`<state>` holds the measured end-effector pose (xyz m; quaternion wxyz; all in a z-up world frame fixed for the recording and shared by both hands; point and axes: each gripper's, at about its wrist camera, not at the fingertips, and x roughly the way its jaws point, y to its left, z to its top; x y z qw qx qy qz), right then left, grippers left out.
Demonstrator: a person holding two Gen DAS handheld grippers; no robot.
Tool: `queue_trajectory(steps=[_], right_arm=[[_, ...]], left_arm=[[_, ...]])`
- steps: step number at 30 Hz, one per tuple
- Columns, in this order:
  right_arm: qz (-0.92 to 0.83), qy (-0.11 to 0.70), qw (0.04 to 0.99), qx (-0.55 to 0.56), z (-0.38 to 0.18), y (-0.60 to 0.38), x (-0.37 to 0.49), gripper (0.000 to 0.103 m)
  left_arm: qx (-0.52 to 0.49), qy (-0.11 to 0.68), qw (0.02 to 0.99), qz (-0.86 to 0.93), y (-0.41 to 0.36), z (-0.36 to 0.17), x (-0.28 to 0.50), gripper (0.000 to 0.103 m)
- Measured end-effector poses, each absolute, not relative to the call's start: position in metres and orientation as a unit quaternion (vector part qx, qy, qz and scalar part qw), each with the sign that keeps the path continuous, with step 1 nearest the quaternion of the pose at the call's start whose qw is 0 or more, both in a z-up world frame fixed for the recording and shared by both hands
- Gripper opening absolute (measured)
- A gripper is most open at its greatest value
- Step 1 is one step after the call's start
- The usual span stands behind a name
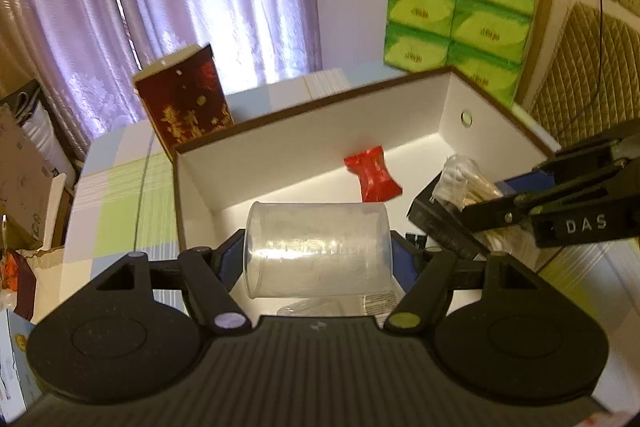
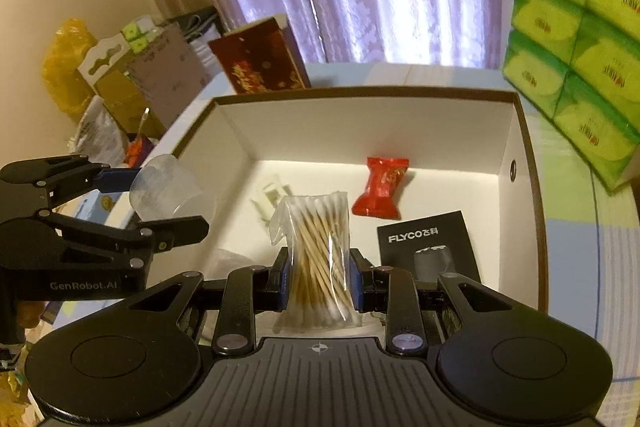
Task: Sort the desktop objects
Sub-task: 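Carry the clear cup and cotton swab bag into the open box, then open both tools to release the cup and swab bag in the box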
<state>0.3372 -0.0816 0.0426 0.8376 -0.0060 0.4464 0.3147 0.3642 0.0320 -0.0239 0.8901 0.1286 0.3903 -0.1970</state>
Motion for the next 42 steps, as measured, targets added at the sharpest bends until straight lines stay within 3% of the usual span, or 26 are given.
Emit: queue_trajectory(steps=[16,19,42], right_arm=[[0.298,0.481,0.825,-0.004,0.008,-0.080,0.357,0.026],[0.298,0.483,0.824,-0.006,0.007,-0.078,0.357,0.026],[0.300,0.485,0.819,-0.060,-0.004,-0.070,0.348,0.026]], left_arm=[[0.172,0.427,0.864,-0.204,0.017,-0.072,0.404,0.071],[0.179,0.422,0.865,-0.203,0.017,-0.073,0.404,0.077],[0.152,0.433,0.867,-0.194,0.028,-0.069,0.395,0.077]])
